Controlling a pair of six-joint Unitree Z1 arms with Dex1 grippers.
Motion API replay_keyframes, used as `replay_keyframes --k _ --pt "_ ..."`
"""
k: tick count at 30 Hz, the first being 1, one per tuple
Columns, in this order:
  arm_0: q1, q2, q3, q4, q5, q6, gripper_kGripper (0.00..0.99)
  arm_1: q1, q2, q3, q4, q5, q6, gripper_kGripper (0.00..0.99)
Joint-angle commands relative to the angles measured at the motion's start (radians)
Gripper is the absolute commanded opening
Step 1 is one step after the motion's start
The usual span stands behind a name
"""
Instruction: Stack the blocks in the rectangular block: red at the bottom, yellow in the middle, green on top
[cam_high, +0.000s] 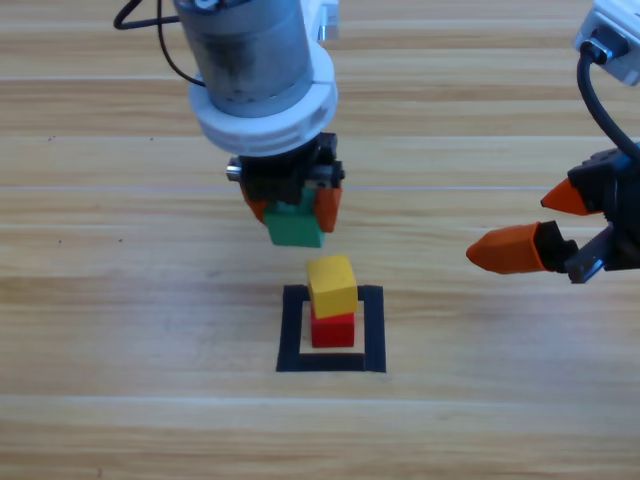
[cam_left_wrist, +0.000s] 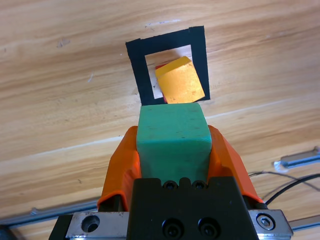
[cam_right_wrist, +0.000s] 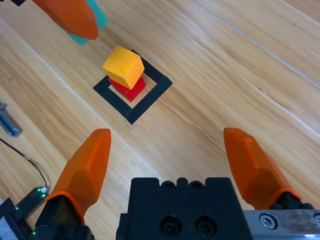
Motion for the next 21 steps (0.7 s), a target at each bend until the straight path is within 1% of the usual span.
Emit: replay_keyframes --k 1,4,7,21 --pt "-0.027 0.084 0.011 0.01 -0.002 -0.123 0.121 -0.006 0.034 0.022 -0.019 0.0 0.002 0.986" --pt "-0.035 0.09 0.002 0.016 -0.001 -0.21 0.123 -0.006 0.034 0.022 -0.019 0.001 0.002 0.986" --pt "-0.041 0.098 -0.02 0.016 -0.001 -0.247 0.123 -0.006 0.036 0.022 -0.019 0.003 0.002 0.986" --pt "-0.044 0.158 -0.067 0.026 0.001 -0.233 0.123 -0.004 0.037 0.022 -0.019 0.004 0.002 0.986"
